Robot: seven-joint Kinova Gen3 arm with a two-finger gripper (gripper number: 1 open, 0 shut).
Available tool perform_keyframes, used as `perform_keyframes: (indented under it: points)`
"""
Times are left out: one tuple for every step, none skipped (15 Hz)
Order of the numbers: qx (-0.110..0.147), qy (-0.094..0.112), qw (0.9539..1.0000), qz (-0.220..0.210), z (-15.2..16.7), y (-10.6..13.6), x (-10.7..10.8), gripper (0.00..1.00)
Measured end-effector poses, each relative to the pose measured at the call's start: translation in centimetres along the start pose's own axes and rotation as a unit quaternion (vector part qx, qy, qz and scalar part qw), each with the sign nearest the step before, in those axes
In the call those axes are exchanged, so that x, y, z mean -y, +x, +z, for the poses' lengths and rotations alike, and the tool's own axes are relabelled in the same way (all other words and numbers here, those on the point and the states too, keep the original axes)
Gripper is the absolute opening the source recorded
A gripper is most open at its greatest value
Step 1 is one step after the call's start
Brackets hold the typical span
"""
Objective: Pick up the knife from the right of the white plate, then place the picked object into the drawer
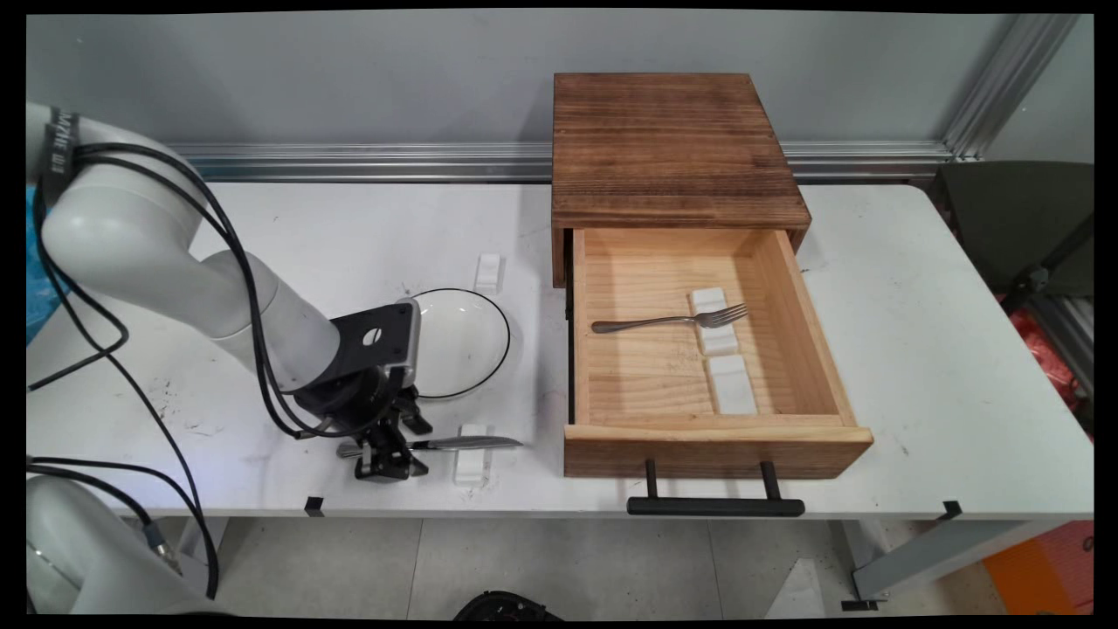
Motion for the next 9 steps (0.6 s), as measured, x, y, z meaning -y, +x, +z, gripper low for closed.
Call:
perform_keyframes:
  points:
    - [0.001, 0.0, 1.0, 0.0, 0.11, 0.01, 0.01, 0.0]
    - [0.001, -0.001, 1.0, 0.0, 0.18, 0.01, 0.03, 0.0]
    - [0.001, -0.001, 1.0, 0.0, 0.21, 0.0, 0.03, 0.0]
    - [0.002, -0.001, 1.0, 0.0, 0.24, -0.03, 0.02, 0.0]
    - [0.002, -0.002, 1.0, 0.0, 0.25, -0.04, 0.02, 0.0]
    - [0.003, -0.002, 1.0, 0.001, 0.26, -0.07, 0.02, 0.0]
    - [0.004, -0.003, 1.0, 0.0, 0.25, -0.12, 0.01, 0.0]
    - [0.006, -0.004, 1.0, 0.0, 0.19, -0.21, 0.01, 0.0]
    - [0.007, -0.004, 1.0, 0.0, 0.14, -0.23, 0.06, 0.0]
